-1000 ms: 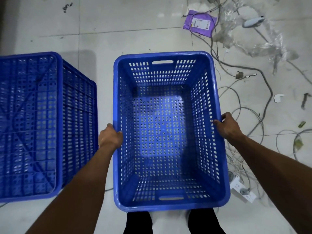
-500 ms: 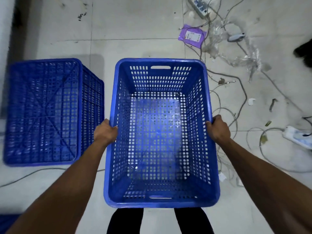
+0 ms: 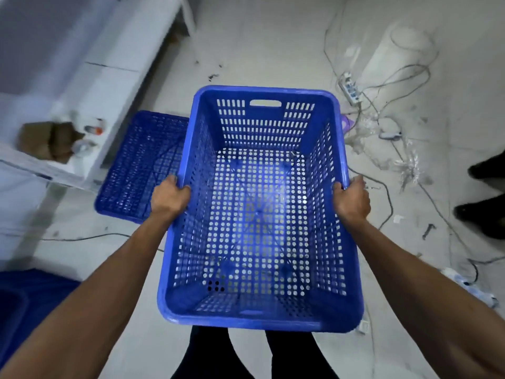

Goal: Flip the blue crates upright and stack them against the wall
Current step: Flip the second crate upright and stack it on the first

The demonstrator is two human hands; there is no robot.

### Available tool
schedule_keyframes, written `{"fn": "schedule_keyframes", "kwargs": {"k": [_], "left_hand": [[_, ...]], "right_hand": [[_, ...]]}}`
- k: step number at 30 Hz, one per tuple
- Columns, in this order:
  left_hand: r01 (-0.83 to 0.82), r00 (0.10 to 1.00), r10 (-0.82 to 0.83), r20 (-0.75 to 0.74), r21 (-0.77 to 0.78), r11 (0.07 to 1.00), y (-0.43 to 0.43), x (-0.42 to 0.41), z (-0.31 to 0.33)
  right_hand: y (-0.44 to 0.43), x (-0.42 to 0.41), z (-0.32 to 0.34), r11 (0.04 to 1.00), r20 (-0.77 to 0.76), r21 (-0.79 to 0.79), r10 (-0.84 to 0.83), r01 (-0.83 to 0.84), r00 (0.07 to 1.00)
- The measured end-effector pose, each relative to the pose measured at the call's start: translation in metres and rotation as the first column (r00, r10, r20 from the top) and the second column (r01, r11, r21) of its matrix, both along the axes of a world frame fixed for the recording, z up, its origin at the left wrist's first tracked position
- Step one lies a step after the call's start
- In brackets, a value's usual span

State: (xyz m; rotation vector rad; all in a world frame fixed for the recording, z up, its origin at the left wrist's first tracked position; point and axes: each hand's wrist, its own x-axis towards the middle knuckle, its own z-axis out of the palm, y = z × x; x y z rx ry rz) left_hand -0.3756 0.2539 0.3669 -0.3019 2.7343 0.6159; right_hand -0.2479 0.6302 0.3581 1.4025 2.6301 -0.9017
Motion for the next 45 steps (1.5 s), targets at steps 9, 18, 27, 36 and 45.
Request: {"fn": "schedule_keyframes", "kwargs": {"k": [9,18,27,36,45], "left_hand": [[-0.125,0.986,0.125,-0.108,0.012,0.992,-0.09,0.079,0.078],[-0.367,0.879,0.408,-0.248,0.197,0.909,-0.254,0.198,0.107],[-0.632,0.655,0.654,-0.38,0.199,0.749,-0.43,0.325,0.146],[-0.855,0.331,0.86,-0.389,0.261,0.447,-0.539,0.418,0.155],[-0.95,0.197,0.951,-0.24,0.191,0.245,-0.642,0.443,0.122]], "right_hand": [[-0.076,-0.01,0.086,0.98,-0.072,0.077,0.191,-0.186,0.979],[-0.234,-0.01,0.132,0.882,-0.132,0.154,0.464,-0.445,0.876],[-0.457,-0.011,0.165,0.691,-0.195,0.183,0.723,-0.699,0.663],[-0.642,-0.01,0.162,0.448,-0.204,0.177,0.888,-0.876,0.413],[-0.829,-0.052,0.137,0.185,-0.185,0.135,0.97,-0.973,0.159]]}}
